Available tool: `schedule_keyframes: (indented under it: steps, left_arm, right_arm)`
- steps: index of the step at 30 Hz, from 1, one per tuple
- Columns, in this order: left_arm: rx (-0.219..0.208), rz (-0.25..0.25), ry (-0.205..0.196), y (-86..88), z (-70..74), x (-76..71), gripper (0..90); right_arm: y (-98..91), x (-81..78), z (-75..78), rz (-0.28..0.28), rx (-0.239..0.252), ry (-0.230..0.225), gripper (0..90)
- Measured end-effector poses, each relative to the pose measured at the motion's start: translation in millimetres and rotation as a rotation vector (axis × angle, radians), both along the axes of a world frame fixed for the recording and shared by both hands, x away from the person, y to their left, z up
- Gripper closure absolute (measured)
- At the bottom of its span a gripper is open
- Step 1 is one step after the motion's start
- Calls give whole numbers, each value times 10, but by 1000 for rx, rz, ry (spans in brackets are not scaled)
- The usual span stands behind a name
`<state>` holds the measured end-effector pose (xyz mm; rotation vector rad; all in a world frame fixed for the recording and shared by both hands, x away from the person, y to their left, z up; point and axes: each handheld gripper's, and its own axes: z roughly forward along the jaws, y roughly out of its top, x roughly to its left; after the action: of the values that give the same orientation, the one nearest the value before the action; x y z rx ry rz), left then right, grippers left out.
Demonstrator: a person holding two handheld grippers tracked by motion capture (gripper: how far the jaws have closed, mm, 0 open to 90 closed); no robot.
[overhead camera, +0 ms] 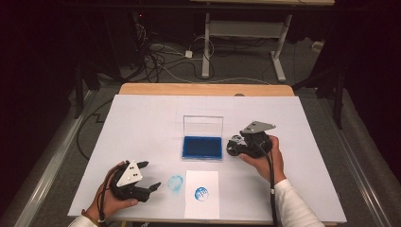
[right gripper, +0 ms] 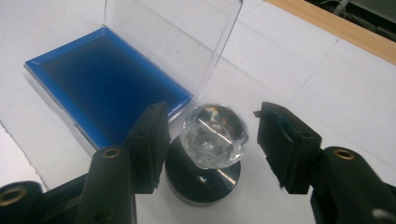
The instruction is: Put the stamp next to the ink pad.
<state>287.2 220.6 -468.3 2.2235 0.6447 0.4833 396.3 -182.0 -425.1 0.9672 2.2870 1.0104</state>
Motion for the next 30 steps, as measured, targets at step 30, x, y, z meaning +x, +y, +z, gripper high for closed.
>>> schedule_keyframes:
  steps: [30]
  left_arm:
    - [13,-9,5,-6,-6,1,179]
  right_arm:
    - [82,-74,69,-25,23,-104,162]
